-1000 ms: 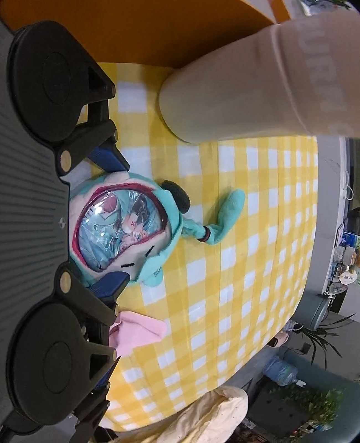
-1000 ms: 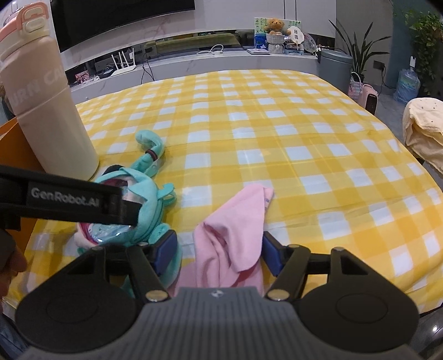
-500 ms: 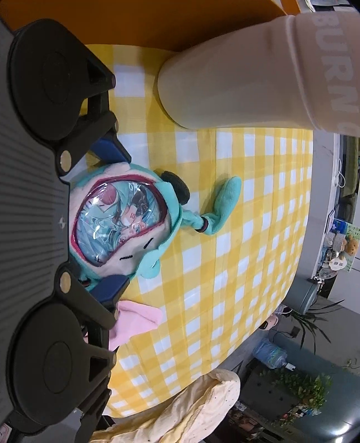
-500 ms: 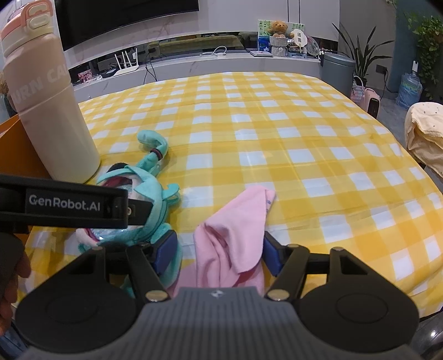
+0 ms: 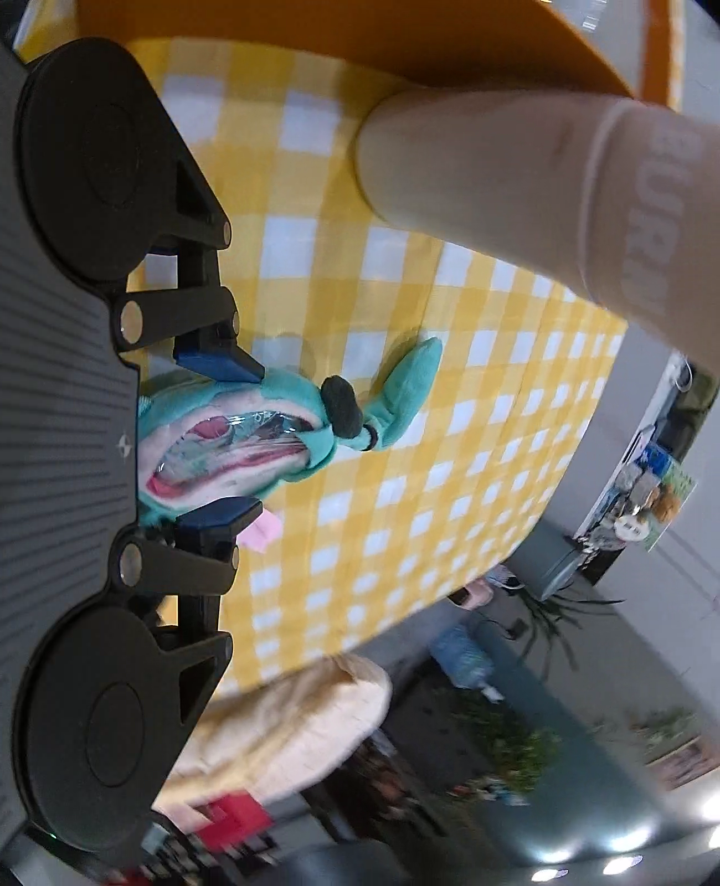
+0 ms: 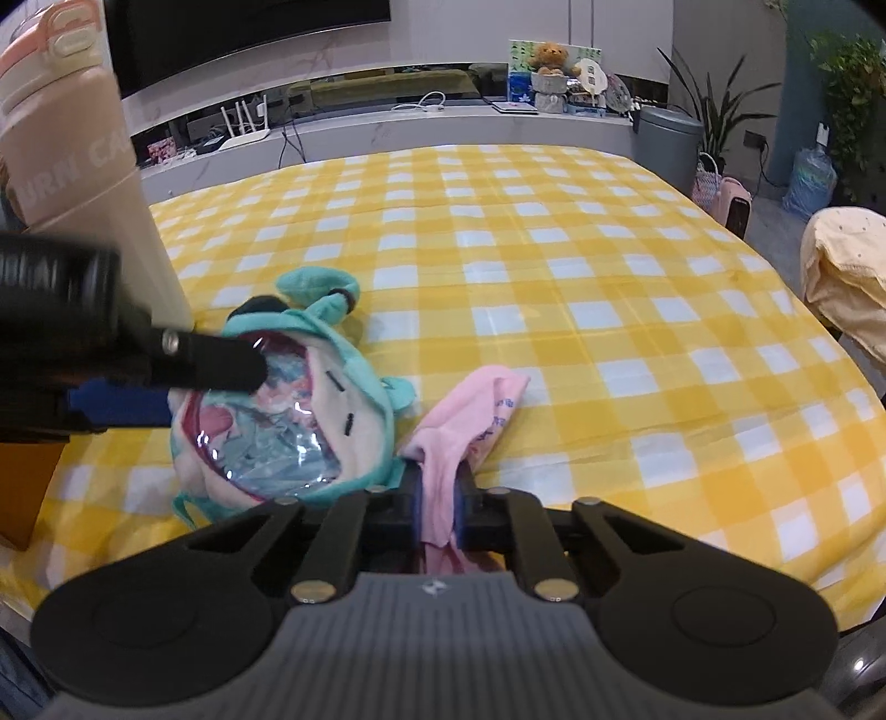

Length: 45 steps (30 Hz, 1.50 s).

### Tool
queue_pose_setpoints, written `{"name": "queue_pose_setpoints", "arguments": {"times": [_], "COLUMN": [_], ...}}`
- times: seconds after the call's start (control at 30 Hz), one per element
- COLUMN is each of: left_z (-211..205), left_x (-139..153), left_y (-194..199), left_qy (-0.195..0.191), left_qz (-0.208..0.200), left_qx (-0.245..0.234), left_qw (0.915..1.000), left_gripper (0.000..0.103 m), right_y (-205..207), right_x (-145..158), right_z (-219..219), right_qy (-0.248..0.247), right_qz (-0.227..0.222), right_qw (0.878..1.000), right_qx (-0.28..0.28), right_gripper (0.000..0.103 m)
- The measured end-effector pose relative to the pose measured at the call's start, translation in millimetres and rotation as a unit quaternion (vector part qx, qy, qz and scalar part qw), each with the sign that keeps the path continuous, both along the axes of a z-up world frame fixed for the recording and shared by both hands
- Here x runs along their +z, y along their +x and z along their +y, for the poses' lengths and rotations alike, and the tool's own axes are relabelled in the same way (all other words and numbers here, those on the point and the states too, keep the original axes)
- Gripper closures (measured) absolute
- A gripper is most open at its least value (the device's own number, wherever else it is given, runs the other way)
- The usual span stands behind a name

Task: Organize soft objects
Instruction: 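Lift and carry the teal plush and pink fabric over the orange box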

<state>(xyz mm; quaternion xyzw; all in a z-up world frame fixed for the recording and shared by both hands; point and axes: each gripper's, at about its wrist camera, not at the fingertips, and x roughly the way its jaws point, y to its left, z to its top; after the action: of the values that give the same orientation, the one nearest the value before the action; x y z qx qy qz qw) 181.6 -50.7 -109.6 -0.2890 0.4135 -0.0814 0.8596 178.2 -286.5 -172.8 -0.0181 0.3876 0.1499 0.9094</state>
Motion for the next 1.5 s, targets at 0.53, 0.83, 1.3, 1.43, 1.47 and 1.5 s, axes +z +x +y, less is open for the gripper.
{"name": "queue_pose_setpoints", "arguments": {"times": [0.53, 0.83, 1.3, 1.43, 1.47, 1.5], "left_z": [20, -2, -15, -6, -4, -2], "left_x": [-34, 2, 61, 72, 76, 79], "left_y": [9, 4, -33, -44, -48, -52], "left_qy": [-0.052, 0.072, 0.207, 0.207, 0.205, 0.203], "left_qz": [0.098, 0.026, -0.113, -0.132, -0.138, -0.143], "left_qx": [0.058, 0.018, -0.029, -0.025, -0.022, -0.020], "left_qw": [0.9921, 0.9969, 0.9714, 0.9690, 0.9687, 0.9684], "left_gripper": [0.075, 0.079, 0.085, 0.086, 0.086, 0.086], "right_y": [0, 2, -25, -36, -39, -43], "right_x": [1, 11, 73, 92, 97, 102], "right_z": [-1, -11, -11, -3, 0, 3], "right_qy": [0.009, 0.017, 0.035, 0.047, 0.050, 0.054], "right_qz": [0.003, 0.003, -0.060, -0.078, -0.082, -0.087], "right_qw": [1.000, 1.000, 0.998, 0.996, 0.995, 0.994], "right_qx": [0.002, -0.006, -0.002, 0.013, 0.019, 0.024], "right_gripper": [0.094, 0.097, 0.097, 0.097, 0.097, 0.097]}}
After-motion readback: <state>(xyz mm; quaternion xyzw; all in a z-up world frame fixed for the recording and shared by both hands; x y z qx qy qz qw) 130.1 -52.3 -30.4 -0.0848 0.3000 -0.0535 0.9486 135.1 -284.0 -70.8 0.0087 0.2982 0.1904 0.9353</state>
